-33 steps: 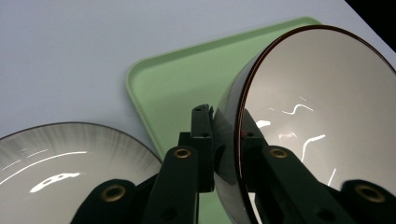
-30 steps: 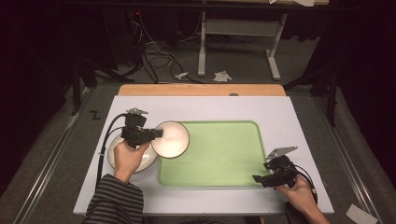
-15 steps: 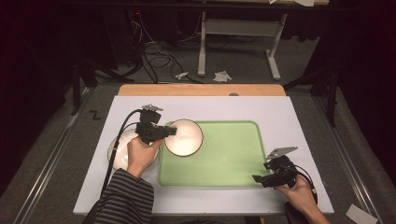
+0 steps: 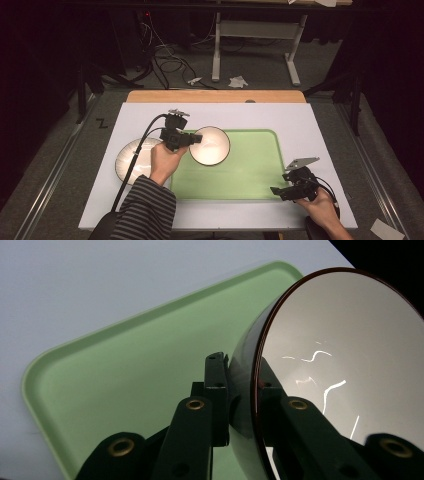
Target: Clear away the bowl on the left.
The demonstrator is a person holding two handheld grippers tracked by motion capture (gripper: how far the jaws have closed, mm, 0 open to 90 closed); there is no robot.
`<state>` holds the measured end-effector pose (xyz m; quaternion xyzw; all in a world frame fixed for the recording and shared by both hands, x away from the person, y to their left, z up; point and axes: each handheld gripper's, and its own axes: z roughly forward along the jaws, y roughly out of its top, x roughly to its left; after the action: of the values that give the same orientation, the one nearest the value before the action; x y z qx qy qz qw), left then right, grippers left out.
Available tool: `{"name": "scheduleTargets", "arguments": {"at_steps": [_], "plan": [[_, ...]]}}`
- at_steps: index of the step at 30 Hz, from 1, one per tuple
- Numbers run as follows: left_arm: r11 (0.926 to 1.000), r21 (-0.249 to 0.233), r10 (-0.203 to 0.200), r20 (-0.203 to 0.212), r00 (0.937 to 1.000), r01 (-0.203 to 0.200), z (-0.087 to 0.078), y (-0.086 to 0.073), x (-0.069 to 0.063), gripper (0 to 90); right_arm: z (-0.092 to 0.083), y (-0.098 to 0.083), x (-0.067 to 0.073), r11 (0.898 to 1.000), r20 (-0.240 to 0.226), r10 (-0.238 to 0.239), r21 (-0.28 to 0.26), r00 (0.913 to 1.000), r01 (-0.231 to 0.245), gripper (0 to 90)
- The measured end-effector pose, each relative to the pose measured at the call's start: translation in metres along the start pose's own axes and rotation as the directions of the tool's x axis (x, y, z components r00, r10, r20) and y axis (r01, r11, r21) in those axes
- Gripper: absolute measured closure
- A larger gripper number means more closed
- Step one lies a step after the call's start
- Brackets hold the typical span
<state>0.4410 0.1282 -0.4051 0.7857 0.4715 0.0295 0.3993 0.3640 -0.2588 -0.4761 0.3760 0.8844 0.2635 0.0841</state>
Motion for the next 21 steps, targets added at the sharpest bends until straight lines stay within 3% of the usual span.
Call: {"name": "scheduleTargets", "arguments": {"at_steps": [16,21], "plan": [[0.9966,0.070,0.046,-0.013,0.9989,-0.045,0.046,0.022,-0.016,82.1,-0.001,0.000,0.000,1.000,0.005,-0.007,-0.002,1.0000,0.007,31.4],[0.9964,0.079,0.032,-0.011,0.9994,-0.031,0.061,0.025,-0.016,82.1,-0.001,-0.001,-0.001,1.000,-0.001,-0.005,-0.009,1.0000,0.005,31.4]]}}
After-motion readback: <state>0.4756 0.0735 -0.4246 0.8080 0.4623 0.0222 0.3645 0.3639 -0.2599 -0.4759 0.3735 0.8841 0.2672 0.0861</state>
